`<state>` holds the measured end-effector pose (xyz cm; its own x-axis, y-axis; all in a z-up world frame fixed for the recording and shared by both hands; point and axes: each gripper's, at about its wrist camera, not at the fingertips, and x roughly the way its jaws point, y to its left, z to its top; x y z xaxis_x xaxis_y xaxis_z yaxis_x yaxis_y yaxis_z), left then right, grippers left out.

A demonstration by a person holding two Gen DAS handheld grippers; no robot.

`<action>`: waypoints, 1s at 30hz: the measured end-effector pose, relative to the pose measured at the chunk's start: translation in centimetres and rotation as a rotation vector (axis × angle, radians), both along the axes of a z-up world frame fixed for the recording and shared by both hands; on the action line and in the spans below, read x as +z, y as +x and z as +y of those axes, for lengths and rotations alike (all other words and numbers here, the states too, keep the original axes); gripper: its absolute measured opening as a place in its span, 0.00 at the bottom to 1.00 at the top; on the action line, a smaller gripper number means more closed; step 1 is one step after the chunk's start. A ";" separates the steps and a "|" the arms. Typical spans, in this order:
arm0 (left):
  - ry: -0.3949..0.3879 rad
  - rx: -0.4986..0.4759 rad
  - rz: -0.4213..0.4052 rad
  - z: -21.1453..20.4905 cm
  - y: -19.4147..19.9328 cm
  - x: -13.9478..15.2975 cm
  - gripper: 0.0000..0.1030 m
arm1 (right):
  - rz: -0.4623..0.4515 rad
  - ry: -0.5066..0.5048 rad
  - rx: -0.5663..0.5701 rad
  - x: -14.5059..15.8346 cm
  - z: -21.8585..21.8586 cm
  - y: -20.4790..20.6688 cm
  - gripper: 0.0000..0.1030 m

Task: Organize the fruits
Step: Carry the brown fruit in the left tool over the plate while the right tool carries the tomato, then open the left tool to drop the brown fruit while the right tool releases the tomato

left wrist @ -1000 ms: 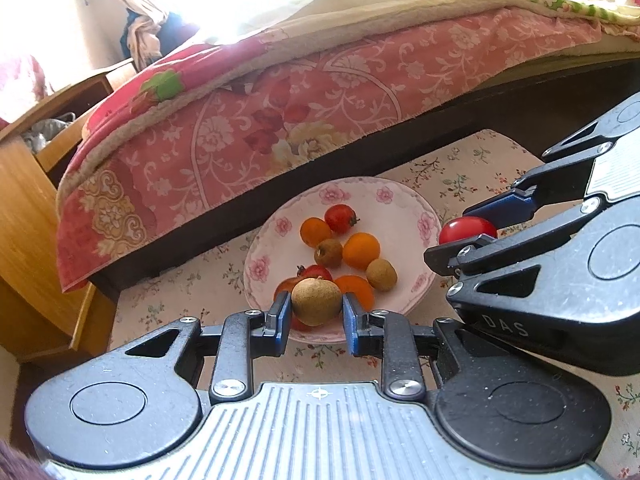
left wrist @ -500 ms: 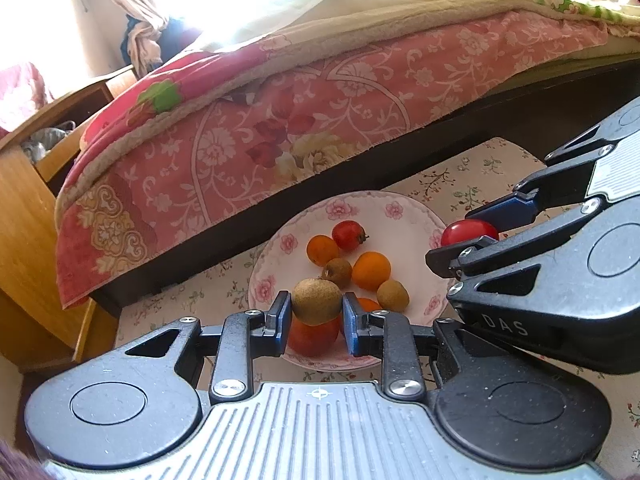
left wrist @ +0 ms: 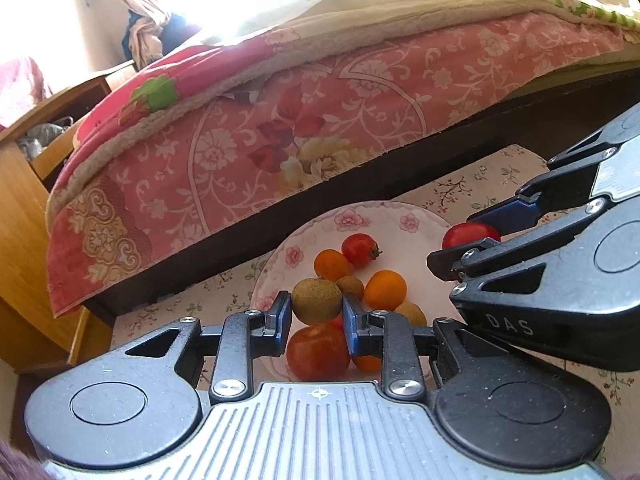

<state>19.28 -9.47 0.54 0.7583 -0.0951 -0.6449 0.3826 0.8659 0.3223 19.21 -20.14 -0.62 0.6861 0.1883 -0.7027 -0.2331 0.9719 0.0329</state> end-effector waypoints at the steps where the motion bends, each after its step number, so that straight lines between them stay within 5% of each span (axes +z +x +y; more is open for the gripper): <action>1: -0.004 0.002 0.002 0.0 0.2 -0.1 0.33 | 0.003 0.001 0.000 0.0 0.0 0.3 0.34; 30: 0.036 0.028 0.037 0.0 3.5 -2.7 0.32 | 0.029 0.030 0.003 -2.7 0.0 4.1 0.34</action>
